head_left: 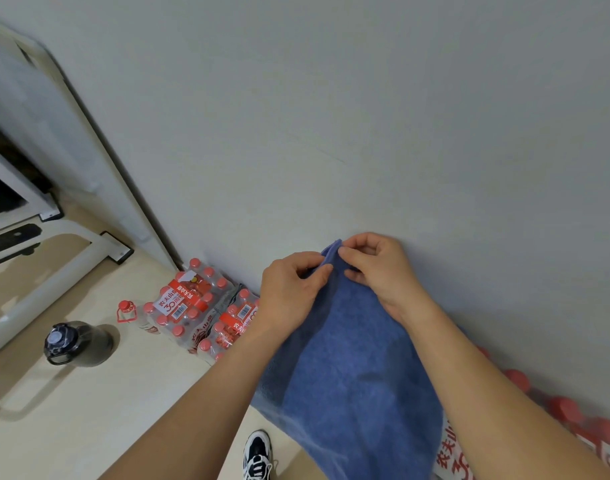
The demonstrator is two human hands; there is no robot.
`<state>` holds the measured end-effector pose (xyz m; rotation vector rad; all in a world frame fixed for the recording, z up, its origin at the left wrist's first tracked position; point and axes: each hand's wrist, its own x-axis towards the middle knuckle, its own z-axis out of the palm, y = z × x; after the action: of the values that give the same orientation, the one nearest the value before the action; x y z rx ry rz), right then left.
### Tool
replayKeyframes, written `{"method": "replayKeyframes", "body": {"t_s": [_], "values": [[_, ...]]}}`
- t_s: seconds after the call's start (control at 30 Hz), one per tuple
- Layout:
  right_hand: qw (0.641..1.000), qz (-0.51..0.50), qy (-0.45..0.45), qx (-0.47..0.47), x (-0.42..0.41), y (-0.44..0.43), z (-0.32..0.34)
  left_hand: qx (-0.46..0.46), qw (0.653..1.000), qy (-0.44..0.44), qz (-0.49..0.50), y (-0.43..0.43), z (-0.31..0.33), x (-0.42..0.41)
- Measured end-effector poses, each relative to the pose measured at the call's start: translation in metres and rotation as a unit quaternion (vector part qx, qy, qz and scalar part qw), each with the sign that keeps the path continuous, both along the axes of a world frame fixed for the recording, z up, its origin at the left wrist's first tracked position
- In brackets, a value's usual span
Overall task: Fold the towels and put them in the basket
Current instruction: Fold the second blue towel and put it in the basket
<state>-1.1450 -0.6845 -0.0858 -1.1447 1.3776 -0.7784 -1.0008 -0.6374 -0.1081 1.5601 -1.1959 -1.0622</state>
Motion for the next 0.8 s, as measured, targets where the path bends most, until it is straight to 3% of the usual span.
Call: {"method": "replayKeyframes", "body": {"t_s": [0.33,0.47,0.67,0.8], "values": [[0.999,-0.033,0.013,-0.04,0.005,0.004,0.004,-0.012,1.0,0.0,0.001,0.005,0.004,0.001],[0.988,-0.057,0.075,-0.118,0.001,0.008,0.013,0.034,0.993,-0.051,-0.098,0.015,0.008,0.013],[0.962,-0.011,0.169,-0.213,-0.018,0.016,0.027,0.091,0.968,-0.086,-0.216,0.031,0.022,0.042],[0.952,-0.008,0.188,-0.241,-0.027,0.024,0.036,0.105,0.93,-0.176,-0.305,0.043,0.029,0.049]]}}
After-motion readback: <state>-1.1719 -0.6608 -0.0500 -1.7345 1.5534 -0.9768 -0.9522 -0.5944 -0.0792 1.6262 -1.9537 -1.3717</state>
